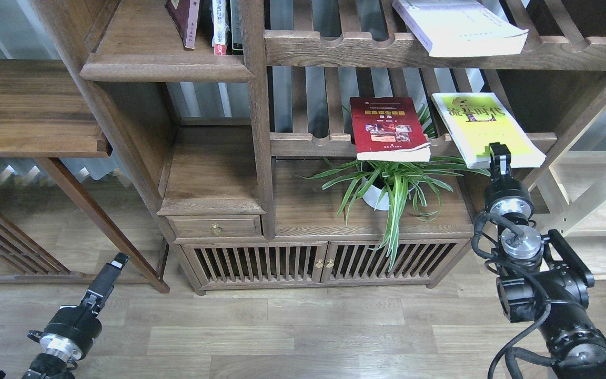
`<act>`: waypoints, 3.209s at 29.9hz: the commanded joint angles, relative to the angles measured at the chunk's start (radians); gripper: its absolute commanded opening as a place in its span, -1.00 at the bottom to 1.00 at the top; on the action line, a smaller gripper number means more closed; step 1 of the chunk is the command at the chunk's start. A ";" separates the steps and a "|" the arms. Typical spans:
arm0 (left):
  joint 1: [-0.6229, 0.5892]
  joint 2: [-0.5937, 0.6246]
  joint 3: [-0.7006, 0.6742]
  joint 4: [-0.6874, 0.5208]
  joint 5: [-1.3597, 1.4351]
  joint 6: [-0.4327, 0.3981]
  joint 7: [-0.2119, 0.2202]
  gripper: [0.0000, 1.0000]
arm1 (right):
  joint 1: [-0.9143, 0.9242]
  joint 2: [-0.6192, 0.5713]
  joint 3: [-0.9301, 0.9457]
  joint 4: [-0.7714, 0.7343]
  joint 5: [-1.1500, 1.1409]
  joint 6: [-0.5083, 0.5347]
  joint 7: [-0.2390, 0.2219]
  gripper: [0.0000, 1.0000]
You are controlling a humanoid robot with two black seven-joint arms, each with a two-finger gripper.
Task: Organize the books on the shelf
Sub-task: 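Position the right gripper at the yellow-green book's lower edge, then pull the yellow-green book off the shelf with the right gripper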
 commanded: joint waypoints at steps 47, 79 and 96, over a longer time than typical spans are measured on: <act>-0.008 -0.012 -0.006 0.002 0.002 0.000 0.009 0.99 | -0.159 0.003 -0.046 0.028 0.022 0.308 -0.049 -0.85; 0.005 -0.012 0.009 0.003 0.003 0.000 0.010 0.99 | -0.363 0.049 -0.057 0.037 0.058 0.433 -0.031 -0.91; 0.023 -0.015 0.017 0.005 0.012 0.000 0.018 0.99 | -0.518 0.078 -0.063 0.041 0.108 0.435 -0.026 -0.91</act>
